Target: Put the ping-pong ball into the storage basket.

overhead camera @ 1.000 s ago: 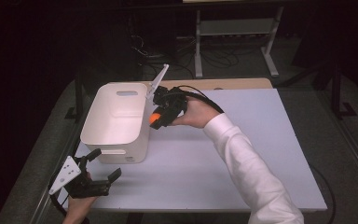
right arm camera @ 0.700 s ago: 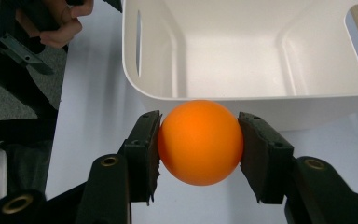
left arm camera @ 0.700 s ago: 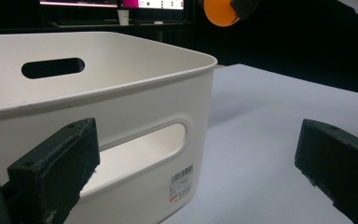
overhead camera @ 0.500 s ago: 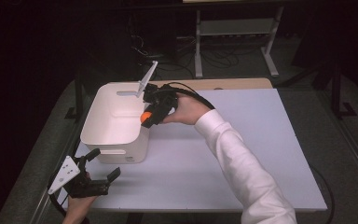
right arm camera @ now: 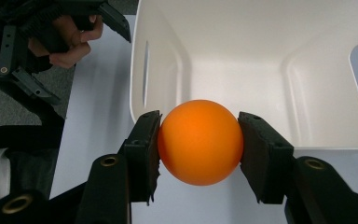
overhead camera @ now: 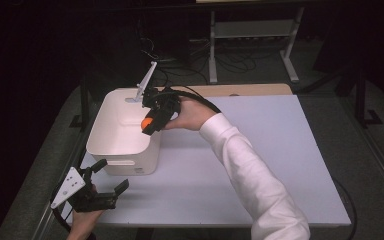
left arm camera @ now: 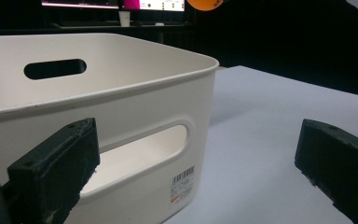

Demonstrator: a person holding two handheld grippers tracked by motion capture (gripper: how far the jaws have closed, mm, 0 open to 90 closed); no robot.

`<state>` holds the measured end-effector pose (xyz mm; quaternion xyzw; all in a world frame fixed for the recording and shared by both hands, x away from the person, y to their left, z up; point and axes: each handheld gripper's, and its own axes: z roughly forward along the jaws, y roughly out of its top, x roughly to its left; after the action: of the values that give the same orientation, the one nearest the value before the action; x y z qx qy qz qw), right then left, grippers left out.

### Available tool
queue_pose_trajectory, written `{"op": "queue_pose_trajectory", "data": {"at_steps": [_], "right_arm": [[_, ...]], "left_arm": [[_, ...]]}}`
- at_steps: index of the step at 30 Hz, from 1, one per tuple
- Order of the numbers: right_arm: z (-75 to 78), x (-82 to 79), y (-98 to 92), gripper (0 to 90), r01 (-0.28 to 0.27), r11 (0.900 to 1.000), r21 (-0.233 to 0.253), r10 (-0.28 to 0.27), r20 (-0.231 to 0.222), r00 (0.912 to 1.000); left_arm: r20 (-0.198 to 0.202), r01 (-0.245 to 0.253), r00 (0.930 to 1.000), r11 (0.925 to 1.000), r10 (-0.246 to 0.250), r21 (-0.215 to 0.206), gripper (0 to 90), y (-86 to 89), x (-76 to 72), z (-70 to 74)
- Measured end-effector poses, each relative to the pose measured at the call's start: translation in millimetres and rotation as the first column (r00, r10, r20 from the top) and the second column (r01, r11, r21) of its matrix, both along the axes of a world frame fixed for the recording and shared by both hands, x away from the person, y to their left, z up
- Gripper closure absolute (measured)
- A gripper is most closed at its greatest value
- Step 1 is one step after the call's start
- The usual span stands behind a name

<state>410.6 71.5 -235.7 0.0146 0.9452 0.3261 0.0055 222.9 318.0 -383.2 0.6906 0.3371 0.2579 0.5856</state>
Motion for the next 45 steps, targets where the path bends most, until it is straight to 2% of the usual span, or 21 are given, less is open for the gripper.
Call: {"op": "queue_pose_trajectory", "data": {"at_steps": [15,24,43,44,45], "right_arm": [[0.4,6.1,14.0,49.6,-0.002,1.0,0.017,0.002,-0.009,1.0],[-6.4,13.2,21.4,49.6,-0.005,0.999,0.041,0.006,-0.026,0.9997],[-22.0,20.5,40.4,49.6,-0.024,0.999,0.028,0.025,-0.045,0.9987],[-22.5,20.1,41.6,49.6,-0.022,0.999,0.028,0.023,-0.049,0.9985],[-23.0,20.6,42.6,49.5,-0.029,0.999,0.027,0.03,-0.047,0.9984]], "left_arm": [[0.007,0.003,1.0,1.0,-0.003,0.004,0.0,-0.2,0.4,0.1],[-0.004,-0.001,1.0,1.0,0.001,0.0,0.0,-0.3,-0.3,0.2],[-0.005,0.001,1.0,1.0,-0.001,0.002,0.0,-0.2,-0.5,0.4],[-0.004,-0.001,1.0,0.9999,0.001,-0.016,0.0,-1.4,-0.5,0.1],[-0.005,-0.001,1.0,0.9999,0.001,-0.014,0.0,-1.3,-0.5,0.2]]}}
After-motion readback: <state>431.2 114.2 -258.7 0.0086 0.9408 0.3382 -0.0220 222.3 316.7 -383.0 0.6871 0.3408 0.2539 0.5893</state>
